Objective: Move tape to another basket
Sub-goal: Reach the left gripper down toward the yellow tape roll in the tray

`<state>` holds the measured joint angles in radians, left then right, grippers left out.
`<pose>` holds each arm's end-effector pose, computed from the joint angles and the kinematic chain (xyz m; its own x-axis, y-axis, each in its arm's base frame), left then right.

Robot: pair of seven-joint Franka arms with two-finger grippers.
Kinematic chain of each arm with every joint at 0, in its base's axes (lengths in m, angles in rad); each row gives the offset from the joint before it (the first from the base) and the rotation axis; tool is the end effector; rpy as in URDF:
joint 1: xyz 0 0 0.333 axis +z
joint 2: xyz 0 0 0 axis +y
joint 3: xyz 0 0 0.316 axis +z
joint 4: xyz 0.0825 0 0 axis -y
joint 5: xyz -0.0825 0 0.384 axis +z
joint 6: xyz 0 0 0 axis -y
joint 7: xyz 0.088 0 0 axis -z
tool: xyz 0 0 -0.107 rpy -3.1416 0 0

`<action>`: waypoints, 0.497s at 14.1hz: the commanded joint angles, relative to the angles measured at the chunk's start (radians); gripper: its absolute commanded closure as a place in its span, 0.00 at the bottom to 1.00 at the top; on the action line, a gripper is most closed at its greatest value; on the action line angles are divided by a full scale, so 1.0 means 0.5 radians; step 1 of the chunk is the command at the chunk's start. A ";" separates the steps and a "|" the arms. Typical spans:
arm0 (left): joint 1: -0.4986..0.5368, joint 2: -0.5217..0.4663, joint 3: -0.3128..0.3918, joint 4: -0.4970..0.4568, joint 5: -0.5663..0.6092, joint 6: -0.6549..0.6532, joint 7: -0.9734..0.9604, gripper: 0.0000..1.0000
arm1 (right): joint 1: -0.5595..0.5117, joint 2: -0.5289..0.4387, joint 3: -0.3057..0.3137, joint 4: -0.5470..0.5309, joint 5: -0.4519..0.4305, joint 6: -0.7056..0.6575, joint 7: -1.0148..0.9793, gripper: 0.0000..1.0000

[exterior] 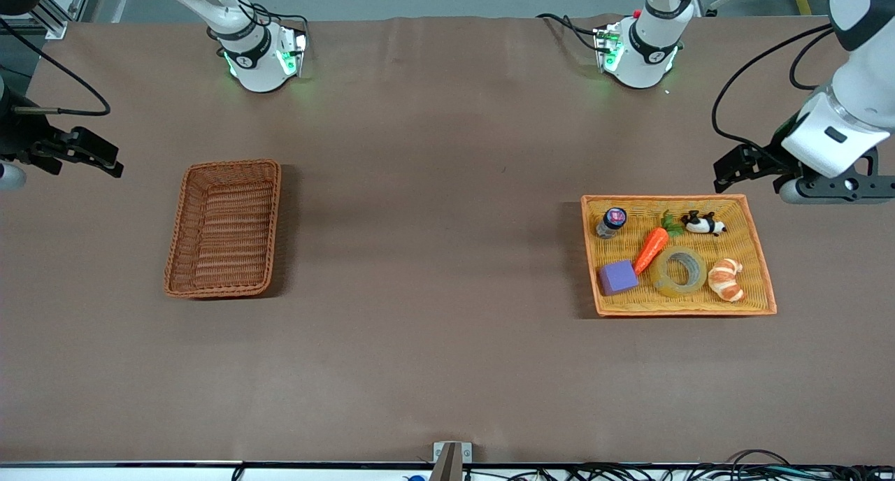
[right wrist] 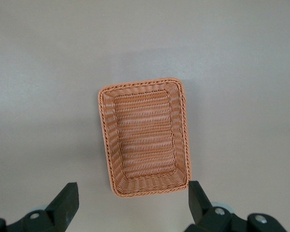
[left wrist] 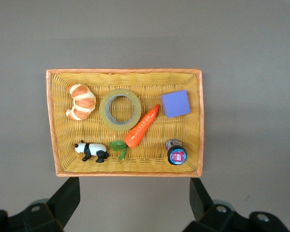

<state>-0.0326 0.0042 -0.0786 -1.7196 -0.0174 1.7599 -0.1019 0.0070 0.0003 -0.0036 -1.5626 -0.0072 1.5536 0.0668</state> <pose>0.5640 -0.0645 0.5679 0.9994 -0.0060 0.0341 -0.0067 -0.9998 0.0211 0.5529 0.0011 0.6267 0.9979 -0.0635 -0.0088 -0.0634 -0.9980 0.0078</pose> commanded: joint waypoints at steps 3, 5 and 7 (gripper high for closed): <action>0.010 0.279 0.151 -0.015 0.032 0.247 0.017 0.00 | -0.023 -0.016 0.019 -0.013 -0.004 -0.006 -0.011 0.00; 0.013 0.475 0.157 -0.015 0.035 0.336 0.017 0.00 | -0.023 -0.016 0.019 -0.013 -0.004 -0.002 -0.011 0.00; 0.022 0.681 0.160 -0.034 0.077 0.428 0.014 0.00 | -0.020 -0.016 0.019 -0.013 -0.004 -0.002 -0.011 0.00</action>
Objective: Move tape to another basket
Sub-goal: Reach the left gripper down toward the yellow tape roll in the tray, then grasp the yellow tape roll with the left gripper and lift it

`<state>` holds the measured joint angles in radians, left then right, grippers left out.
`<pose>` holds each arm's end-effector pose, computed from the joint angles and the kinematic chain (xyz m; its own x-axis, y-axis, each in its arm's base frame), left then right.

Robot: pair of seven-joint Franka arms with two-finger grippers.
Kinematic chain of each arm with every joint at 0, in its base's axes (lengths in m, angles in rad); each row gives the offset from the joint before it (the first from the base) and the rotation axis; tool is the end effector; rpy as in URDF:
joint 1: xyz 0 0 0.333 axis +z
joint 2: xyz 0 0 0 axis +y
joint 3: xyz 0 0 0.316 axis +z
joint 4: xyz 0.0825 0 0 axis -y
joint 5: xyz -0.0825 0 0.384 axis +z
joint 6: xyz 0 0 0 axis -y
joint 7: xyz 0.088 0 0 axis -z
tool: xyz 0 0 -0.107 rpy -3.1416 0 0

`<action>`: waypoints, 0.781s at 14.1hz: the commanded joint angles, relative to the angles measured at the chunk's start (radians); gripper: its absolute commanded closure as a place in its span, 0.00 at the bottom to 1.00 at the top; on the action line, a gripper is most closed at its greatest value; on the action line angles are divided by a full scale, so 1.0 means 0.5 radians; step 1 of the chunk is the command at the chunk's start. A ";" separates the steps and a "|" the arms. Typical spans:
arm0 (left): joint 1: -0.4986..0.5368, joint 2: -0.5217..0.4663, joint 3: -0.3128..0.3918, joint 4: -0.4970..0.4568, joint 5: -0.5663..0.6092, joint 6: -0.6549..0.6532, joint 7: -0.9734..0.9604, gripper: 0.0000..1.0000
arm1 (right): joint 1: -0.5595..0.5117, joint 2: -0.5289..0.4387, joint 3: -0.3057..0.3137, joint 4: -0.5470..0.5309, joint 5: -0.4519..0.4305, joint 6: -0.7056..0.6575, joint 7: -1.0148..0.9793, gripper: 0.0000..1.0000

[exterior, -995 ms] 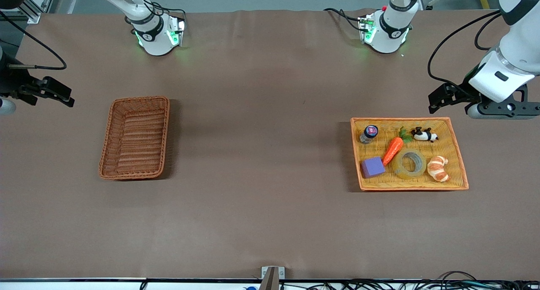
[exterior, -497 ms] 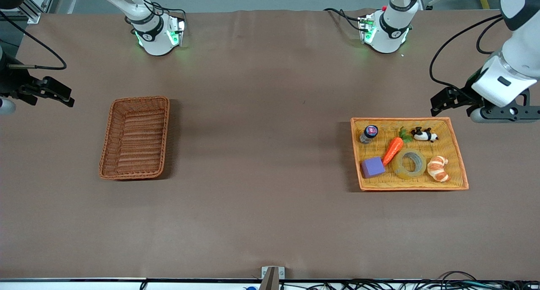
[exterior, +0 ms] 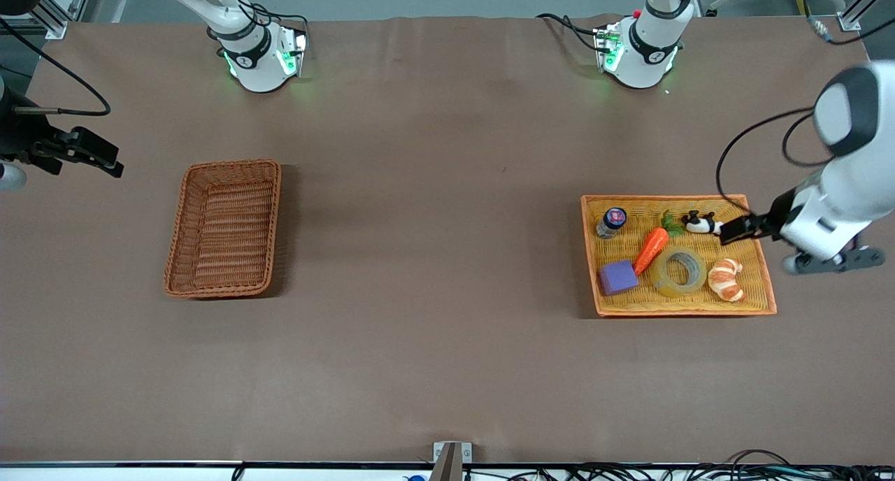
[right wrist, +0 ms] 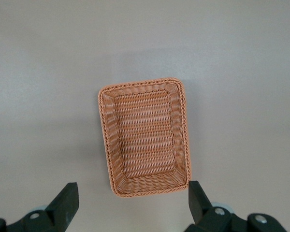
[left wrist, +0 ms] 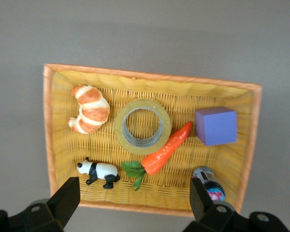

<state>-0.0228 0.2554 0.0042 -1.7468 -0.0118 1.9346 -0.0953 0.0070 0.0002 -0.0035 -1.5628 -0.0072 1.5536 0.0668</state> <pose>0.6234 -0.0126 0.4196 0.9944 0.0808 -0.0682 0.0812 -0.9967 0.0032 0.5529 0.0012 0.6267 0.9979 -0.0634 -0.0089 -0.0633 -0.9980 0.0078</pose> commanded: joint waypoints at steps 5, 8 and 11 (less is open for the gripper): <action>0.012 0.431 -0.002 -0.007 0.122 0.288 0.000 0.00 | -0.020 -0.016 0.019 -0.013 -0.004 0.001 -0.011 0.00; 0.039 0.517 0.001 -0.028 0.125 0.297 0.004 0.00 | -0.017 -0.013 0.019 -0.010 -0.001 0.007 -0.011 0.00; 0.058 0.606 0.010 -0.044 0.125 0.361 0.004 0.00 | -0.017 -0.013 0.019 -0.013 -0.004 0.004 -0.011 0.00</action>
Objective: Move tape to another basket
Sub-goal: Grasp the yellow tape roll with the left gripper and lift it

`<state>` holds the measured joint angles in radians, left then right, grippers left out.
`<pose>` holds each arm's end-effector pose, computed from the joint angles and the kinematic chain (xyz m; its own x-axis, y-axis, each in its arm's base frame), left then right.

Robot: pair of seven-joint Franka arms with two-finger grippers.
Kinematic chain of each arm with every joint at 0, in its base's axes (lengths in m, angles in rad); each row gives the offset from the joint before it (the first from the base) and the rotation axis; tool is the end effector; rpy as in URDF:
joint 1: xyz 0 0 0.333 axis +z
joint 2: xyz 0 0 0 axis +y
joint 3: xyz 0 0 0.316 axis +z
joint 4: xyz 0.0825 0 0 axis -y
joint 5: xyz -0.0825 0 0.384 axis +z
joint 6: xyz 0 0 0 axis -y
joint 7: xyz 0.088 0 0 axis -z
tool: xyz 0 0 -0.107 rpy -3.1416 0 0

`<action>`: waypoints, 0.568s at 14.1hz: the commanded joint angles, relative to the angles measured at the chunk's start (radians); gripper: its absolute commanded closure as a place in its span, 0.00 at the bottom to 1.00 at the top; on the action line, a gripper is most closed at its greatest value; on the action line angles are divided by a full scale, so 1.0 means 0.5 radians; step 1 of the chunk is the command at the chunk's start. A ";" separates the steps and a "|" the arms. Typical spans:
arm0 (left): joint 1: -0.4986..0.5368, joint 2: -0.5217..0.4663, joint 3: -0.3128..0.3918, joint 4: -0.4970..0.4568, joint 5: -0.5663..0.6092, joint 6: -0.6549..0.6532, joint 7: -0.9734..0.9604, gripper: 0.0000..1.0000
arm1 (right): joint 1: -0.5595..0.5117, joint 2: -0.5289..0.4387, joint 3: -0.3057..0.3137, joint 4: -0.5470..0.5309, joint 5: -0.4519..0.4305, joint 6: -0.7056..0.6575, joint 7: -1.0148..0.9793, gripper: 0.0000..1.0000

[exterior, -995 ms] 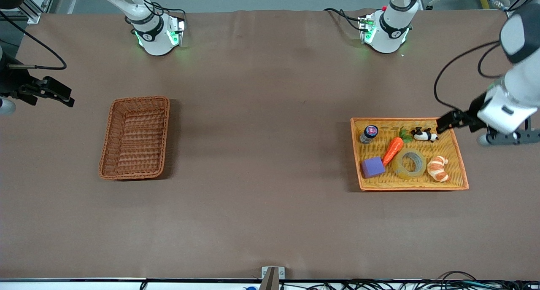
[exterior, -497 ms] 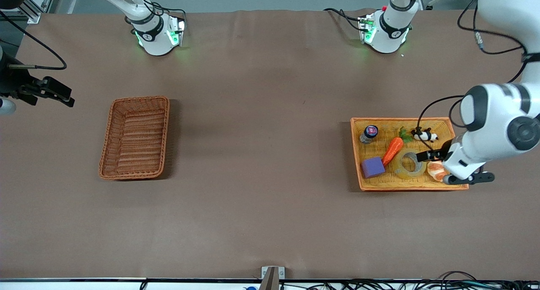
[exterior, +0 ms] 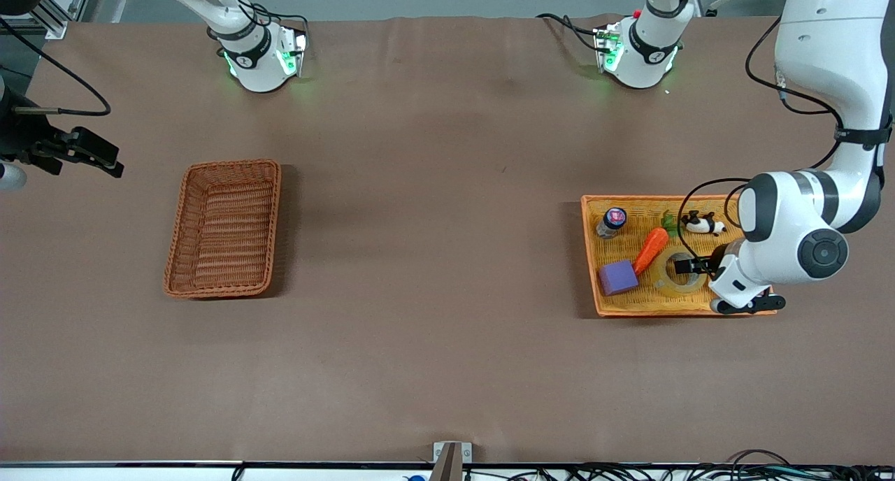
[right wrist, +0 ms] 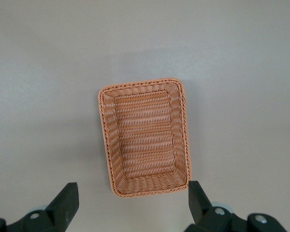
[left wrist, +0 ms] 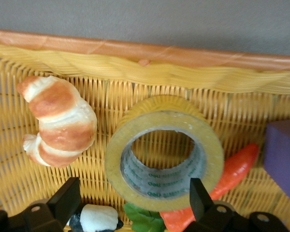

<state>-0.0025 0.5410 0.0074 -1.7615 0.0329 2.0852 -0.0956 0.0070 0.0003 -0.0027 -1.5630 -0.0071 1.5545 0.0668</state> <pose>0.6372 0.0044 0.2428 0.9736 0.0838 -0.2122 0.0751 -0.9960 -0.0487 0.5530 0.0016 0.6266 0.9980 -0.0626 -0.0083 -0.0625 -0.9980 0.0077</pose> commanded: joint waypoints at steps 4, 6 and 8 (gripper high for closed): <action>0.030 0.130 0.007 -0.014 0.035 0.116 0.004 0.06 | -0.017 -0.010 0.018 -0.013 -0.004 0.005 -0.011 0.00; 0.030 0.148 0.010 -0.011 0.035 0.116 0.004 0.37 | -0.017 -0.010 0.018 -0.013 -0.004 0.002 -0.011 0.00; 0.027 0.148 0.010 -0.008 0.039 0.116 0.004 0.74 | -0.017 -0.010 0.018 -0.013 -0.001 0.002 -0.011 0.00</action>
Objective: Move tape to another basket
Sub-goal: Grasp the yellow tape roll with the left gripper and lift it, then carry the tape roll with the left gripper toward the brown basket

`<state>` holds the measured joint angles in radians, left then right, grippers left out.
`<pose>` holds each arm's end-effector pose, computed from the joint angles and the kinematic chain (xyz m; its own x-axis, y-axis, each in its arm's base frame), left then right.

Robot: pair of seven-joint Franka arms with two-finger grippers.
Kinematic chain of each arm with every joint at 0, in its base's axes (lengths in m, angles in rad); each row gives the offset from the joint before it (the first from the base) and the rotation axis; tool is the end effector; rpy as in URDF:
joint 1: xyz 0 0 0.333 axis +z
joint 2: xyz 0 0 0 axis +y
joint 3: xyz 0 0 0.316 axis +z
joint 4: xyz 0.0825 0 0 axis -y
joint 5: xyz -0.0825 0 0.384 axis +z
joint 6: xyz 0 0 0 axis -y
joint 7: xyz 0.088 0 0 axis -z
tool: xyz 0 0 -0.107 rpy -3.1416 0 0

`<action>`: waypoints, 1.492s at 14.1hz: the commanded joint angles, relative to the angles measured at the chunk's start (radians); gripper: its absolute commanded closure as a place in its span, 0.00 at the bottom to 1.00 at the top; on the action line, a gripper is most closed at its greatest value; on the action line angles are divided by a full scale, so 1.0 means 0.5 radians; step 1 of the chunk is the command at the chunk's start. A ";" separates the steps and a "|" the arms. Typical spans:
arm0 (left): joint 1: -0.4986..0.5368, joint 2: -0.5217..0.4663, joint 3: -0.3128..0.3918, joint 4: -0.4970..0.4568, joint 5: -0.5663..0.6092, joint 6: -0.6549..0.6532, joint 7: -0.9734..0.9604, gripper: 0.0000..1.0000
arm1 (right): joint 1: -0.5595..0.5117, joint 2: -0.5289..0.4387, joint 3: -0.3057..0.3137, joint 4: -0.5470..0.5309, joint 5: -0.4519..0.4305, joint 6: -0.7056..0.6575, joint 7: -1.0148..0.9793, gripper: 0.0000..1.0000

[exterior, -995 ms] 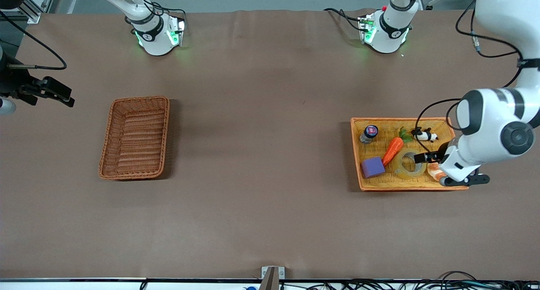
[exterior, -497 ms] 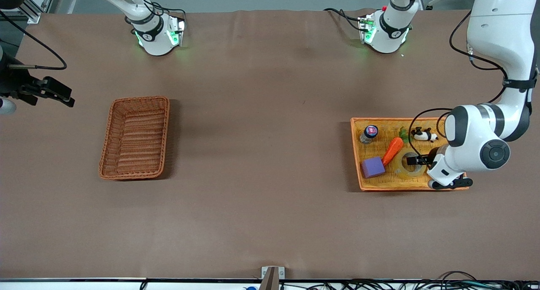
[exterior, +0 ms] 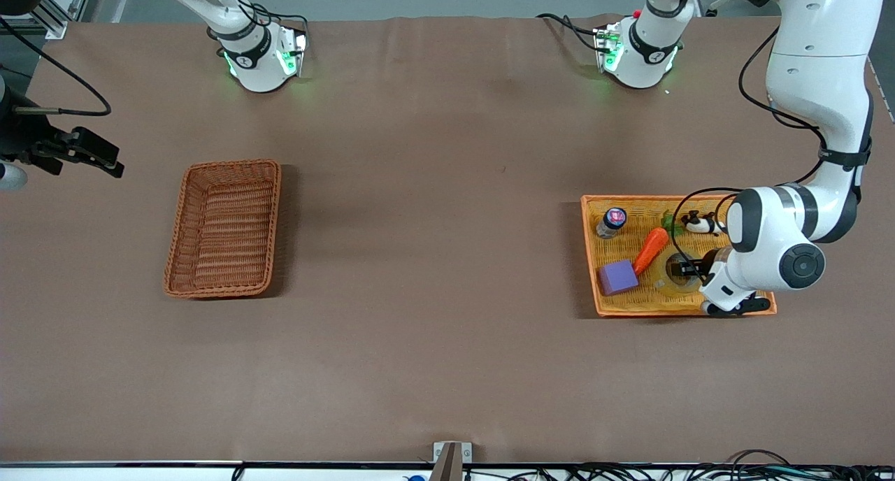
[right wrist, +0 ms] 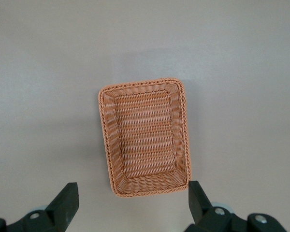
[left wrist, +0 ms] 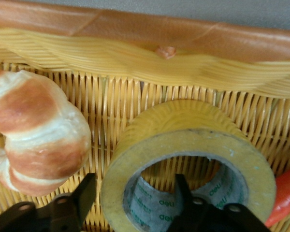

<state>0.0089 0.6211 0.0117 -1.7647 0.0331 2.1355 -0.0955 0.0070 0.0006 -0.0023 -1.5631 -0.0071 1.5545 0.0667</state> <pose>0.6330 0.0140 0.1937 0.9649 0.0971 -0.2440 0.0867 -0.9948 -0.0530 0.5531 0.0018 0.6264 0.9980 -0.0621 -0.0087 -0.0620 -0.9980 0.0077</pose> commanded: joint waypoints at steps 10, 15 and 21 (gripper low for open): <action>-0.002 -0.355 -0.066 0.170 0.038 -0.386 0.044 1.00 | -0.014 -0.010 0.017 -0.009 -0.001 -0.001 -0.008 0.00; -0.009 -0.527 -0.538 0.155 0.038 -0.540 -0.262 0.96 | -0.017 -0.007 0.017 -0.006 -0.001 -0.004 -0.008 0.00; -0.079 -0.310 -1.188 0.486 0.090 -0.516 -1.213 0.96 | -0.036 0.011 0.014 0.009 -0.001 -0.001 -0.005 0.00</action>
<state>-0.0213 0.4041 -0.5030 -1.5998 0.0410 1.8897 -0.5916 0.0068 0.0023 -0.0052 -1.5633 -0.0071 1.5551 0.0668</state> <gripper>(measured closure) 0.784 0.000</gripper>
